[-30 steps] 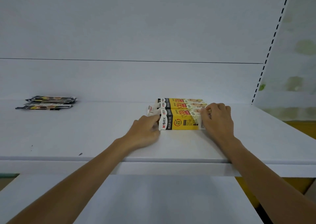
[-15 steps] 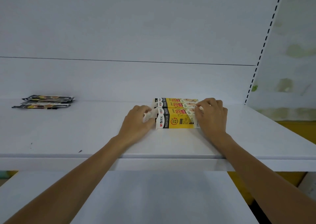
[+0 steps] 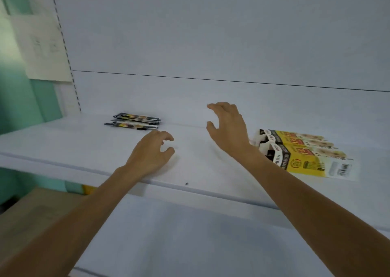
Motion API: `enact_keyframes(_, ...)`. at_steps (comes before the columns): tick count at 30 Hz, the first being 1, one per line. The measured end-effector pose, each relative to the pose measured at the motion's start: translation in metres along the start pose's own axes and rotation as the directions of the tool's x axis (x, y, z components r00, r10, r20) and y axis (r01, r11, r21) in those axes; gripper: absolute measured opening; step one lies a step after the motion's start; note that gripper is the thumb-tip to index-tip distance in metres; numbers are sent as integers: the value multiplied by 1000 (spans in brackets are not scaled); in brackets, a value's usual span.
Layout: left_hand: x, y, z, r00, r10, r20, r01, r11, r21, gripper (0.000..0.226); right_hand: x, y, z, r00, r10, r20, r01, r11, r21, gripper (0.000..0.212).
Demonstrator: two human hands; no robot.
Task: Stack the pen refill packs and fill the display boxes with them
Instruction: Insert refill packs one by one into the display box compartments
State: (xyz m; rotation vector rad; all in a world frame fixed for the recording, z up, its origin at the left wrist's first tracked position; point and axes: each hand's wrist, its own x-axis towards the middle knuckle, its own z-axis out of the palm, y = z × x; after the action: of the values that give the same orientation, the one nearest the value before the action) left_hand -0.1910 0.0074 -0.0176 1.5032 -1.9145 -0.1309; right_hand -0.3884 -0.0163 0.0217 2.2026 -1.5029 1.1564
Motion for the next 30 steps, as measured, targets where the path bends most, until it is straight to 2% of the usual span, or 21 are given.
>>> enact_keyframes(7, 20, -105, -57, 995, -66, -68, 68, 997, 34, 24, 54, -86, 83, 989, -131, 62, 127, 990, 56, 45)
enact_keyframes(10, 45, -159, -82, 995, -91, -42, 92, 995, 26, 23, 79, -107, 122, 995, -73, 72, 66, 994, 85, 45)
enact_keyframes(13, 70, -210, -100, 994, -112, 7, 112, 994, 11, 24, 100, -117, 161, 985, -11, 175, 9, 1000, 12, 43)
enact_keyframes(16, 97, -245, -106, 993, -84, 82, 86, 996, -25, 22, 118, -113, 190, 966, 114, 230, -105, 993, -50, 35)
enact_keyframes(20, 128, -269, -99, 978, 7, 211, -2, 1000, -25, 23, 120, -104, 218, 932, 255, 258, -230, 965, -124, 37)
enact_keyframes(25, 149, -274, -86, 960, 100, 262, -88, 994, -58, 25, 123, -103, 231, 899, 252, 357, -152, 946, -285, 52)
enact_keyframes(30, 160, -279, -71, 966, 177, 187, -168, 984, -66, 25, 128, -110, 244, 897, 276, 345, -143, 921, -363, 45)
